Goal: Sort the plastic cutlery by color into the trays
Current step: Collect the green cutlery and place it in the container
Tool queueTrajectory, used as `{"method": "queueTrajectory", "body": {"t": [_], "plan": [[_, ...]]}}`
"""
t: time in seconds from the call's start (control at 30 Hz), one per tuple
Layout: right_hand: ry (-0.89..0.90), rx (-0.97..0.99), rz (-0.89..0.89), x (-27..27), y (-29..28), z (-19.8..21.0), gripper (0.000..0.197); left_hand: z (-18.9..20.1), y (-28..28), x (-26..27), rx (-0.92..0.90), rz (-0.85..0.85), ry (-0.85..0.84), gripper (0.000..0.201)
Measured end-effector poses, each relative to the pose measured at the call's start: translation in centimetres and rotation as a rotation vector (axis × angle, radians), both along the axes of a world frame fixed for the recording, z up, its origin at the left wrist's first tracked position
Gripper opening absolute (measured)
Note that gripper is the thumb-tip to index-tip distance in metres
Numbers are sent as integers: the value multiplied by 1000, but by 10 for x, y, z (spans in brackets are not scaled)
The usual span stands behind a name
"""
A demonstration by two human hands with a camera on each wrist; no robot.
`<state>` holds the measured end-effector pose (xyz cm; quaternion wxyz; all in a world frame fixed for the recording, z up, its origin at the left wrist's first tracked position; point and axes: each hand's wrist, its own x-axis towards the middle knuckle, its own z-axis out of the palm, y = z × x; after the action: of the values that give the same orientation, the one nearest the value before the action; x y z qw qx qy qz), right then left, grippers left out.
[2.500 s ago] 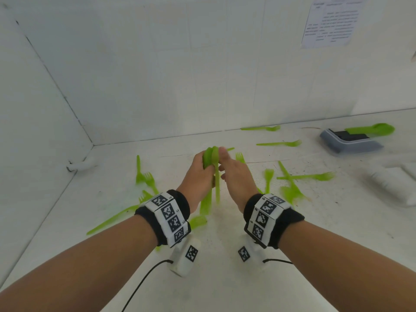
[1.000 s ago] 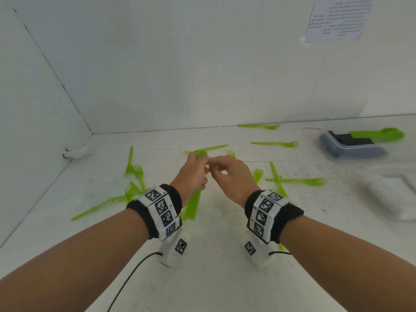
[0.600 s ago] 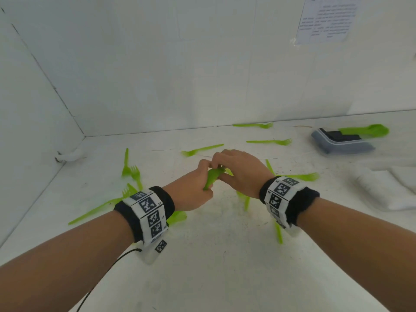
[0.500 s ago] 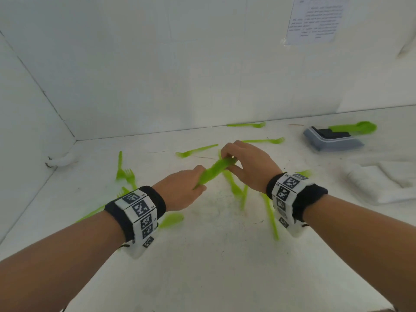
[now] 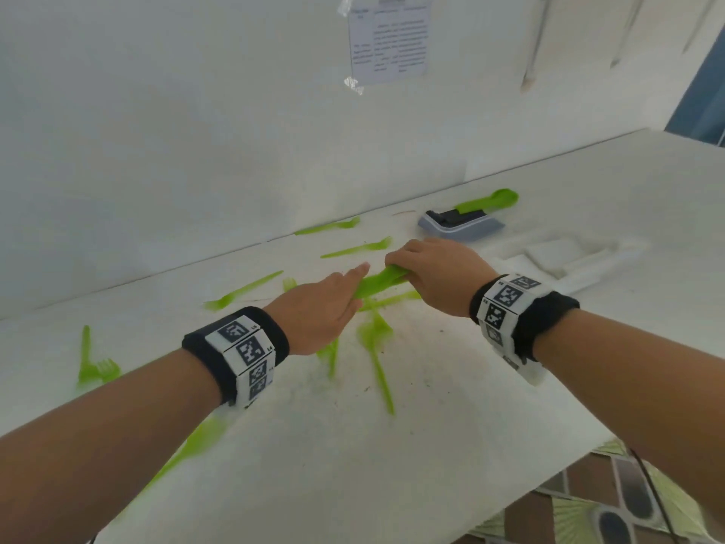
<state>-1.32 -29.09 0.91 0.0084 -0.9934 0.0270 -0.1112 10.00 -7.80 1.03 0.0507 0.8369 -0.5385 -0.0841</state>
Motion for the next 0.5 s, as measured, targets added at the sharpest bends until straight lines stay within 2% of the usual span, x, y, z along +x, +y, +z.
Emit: {"method": "queueTrajectory", "body": {"t": [0.1,0.33,0.5], "plan": [[17,16,-48,-13,-39,3,32,-6,-39,-4,-105,-43,-11,41],[43,95,-66,-42,-143,4,34,-3,-146,-29,-161,-23,-3,42],[72,107,-69,-47,-197,4,39,-2,-197,-45,-179,2,18,43]]}}
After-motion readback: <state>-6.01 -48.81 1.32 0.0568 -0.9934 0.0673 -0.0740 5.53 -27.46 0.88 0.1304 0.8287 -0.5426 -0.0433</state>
